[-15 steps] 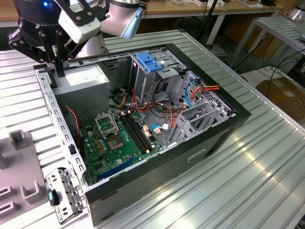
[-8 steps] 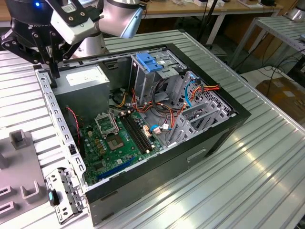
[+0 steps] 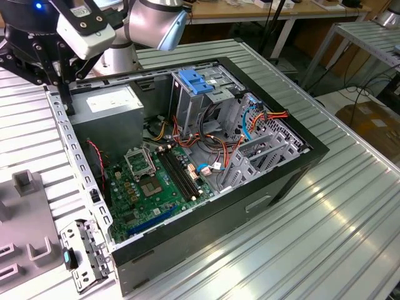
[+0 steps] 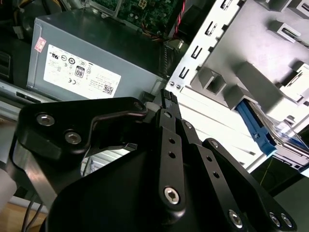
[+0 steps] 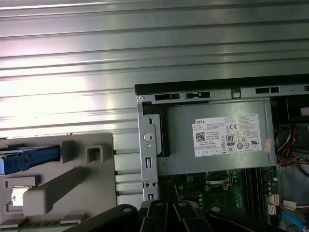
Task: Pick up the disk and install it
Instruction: 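Reach for the disk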
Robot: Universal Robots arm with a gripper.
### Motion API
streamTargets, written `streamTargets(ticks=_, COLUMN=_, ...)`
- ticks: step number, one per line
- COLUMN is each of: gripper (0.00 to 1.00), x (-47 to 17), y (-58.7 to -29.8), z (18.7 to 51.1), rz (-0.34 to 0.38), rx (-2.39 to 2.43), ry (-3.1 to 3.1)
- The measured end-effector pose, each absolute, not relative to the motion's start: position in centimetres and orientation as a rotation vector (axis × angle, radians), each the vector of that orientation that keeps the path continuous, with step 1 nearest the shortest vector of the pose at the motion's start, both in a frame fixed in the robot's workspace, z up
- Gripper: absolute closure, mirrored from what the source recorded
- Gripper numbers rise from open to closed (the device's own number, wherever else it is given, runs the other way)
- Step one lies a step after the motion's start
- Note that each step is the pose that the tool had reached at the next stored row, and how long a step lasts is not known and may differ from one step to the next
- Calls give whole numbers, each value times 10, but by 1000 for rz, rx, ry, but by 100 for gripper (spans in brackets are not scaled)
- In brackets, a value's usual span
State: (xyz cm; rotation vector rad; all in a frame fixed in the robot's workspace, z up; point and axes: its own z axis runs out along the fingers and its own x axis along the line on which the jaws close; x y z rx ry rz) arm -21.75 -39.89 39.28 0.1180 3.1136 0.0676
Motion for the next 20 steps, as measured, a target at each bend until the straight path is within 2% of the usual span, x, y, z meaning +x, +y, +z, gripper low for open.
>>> streamTargets(ticks=20, gripper=89, x=-242, y=-399, z=393, rz=68, rx=118, ry=3114)
